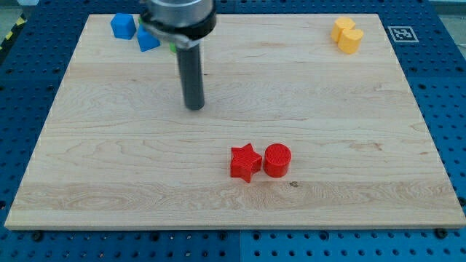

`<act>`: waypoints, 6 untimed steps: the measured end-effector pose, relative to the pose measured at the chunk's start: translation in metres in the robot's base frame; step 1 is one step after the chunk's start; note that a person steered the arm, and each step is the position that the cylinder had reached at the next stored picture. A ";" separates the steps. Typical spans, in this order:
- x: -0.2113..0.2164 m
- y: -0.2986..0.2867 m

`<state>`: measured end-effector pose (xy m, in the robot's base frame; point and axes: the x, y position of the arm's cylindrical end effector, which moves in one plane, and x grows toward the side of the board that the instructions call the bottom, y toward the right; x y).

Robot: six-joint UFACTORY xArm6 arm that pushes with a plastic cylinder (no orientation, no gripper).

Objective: Push red star into red circle

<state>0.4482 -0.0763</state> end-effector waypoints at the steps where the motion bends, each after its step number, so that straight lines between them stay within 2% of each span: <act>1: 0.057 -0.007; 2: 0.096 -0.007; 3: 0.098 0.002; 5: 0.114 0.112; 6: 0.124 0.146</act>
